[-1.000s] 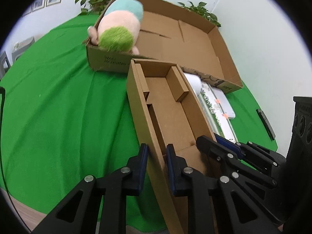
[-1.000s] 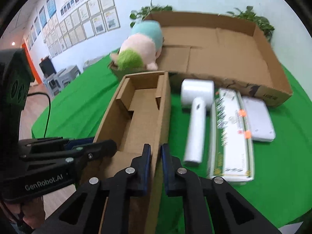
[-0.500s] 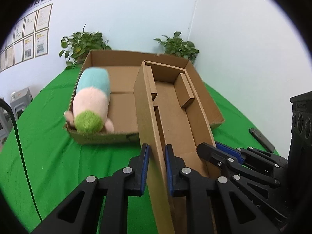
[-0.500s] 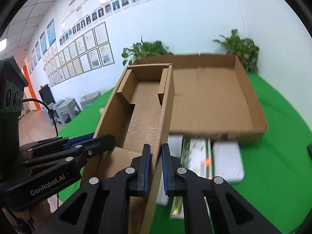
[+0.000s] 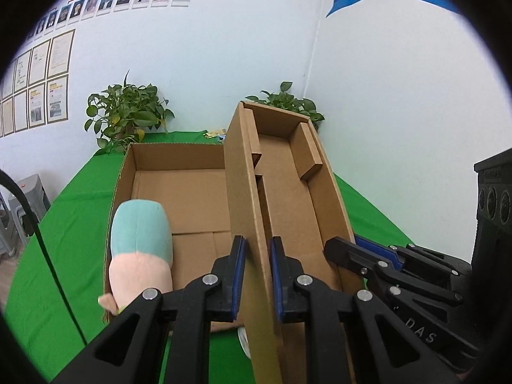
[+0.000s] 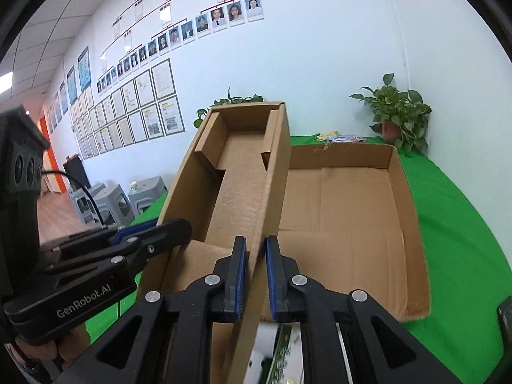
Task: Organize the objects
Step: 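Lift the cardboard insert and carry it over the box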
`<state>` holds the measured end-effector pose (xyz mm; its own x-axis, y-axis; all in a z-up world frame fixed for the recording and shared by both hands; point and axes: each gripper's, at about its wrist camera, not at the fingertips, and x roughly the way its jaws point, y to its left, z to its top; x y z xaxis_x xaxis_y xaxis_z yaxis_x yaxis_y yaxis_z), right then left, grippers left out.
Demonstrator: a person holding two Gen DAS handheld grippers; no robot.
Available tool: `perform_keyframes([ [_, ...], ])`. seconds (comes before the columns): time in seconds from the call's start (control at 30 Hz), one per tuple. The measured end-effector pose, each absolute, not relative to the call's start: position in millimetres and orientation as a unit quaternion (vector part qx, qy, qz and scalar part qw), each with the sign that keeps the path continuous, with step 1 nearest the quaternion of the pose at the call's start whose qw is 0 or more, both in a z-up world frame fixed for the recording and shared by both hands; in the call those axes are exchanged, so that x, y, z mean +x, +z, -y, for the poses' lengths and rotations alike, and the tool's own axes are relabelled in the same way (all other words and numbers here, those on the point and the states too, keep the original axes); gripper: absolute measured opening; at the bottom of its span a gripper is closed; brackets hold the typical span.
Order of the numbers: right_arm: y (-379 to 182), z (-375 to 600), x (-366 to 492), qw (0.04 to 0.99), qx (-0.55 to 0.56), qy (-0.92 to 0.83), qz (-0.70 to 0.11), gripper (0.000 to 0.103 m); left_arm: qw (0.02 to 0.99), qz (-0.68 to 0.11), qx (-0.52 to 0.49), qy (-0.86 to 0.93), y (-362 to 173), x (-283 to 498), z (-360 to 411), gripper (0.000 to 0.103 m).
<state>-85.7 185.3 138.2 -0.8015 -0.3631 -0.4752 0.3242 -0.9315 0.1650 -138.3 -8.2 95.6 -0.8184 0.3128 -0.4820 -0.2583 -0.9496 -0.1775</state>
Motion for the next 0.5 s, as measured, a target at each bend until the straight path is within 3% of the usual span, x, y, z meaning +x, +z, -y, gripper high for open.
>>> perform_keyframes([
  [0.27,156.8,-171.0,-184.0,0.193,0.277,-0.941,0.016,0.010,0.113,0.040,-0.270,0.955,105.5,-195.0,6.0,0.014],
  [0.5,121.4,-159.3,-253.0,0.205,0.311,-0.928,0.026,0.010,0.084,0.016,-0.299,0.950,78.5,-230.0,9.4,0.013],
])
